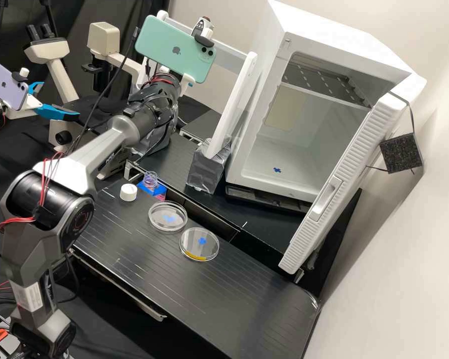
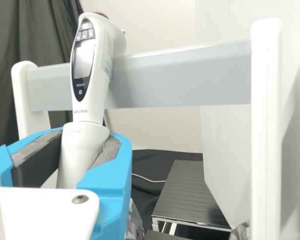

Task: Use the pipette

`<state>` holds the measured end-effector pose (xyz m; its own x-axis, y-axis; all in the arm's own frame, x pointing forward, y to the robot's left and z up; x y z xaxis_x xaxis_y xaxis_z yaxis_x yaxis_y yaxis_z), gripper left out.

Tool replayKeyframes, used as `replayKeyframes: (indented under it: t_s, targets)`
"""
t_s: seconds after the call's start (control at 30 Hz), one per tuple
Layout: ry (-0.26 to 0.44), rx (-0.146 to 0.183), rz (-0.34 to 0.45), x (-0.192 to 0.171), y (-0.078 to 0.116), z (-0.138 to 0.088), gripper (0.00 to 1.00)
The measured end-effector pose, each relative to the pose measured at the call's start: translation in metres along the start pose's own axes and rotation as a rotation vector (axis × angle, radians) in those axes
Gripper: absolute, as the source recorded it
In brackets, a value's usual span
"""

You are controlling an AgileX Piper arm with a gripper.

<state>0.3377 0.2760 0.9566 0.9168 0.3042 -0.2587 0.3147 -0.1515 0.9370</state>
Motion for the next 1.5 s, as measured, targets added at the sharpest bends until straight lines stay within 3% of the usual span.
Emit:
replayKeyframes:
  t_s: [0.27, 0.57, 1.03, 1.07, 1.23, 1.5]
  targets:
    - [-0.01, 0.004, -0.008, 0.004, -0.003, 0.004, 0.0]
    - [-0.038, -0.024, -0.032, 0.013, -0.012, 0.009, 0.0]
    - [-0.062, -0.026, -0.033, 0.017, -0.016, 0.016, 0.0]
    - [-0.062, -0.021, -0.03, 0.017, -0.016, 0.016, 1.0]
    - [-0.079, -0.048, -0.017, 0.018, -0.015, 0.019, 1.0]
    - [-0.078, -0.046, 0.032, 0.018, -0.011, 0.019, 1.0]
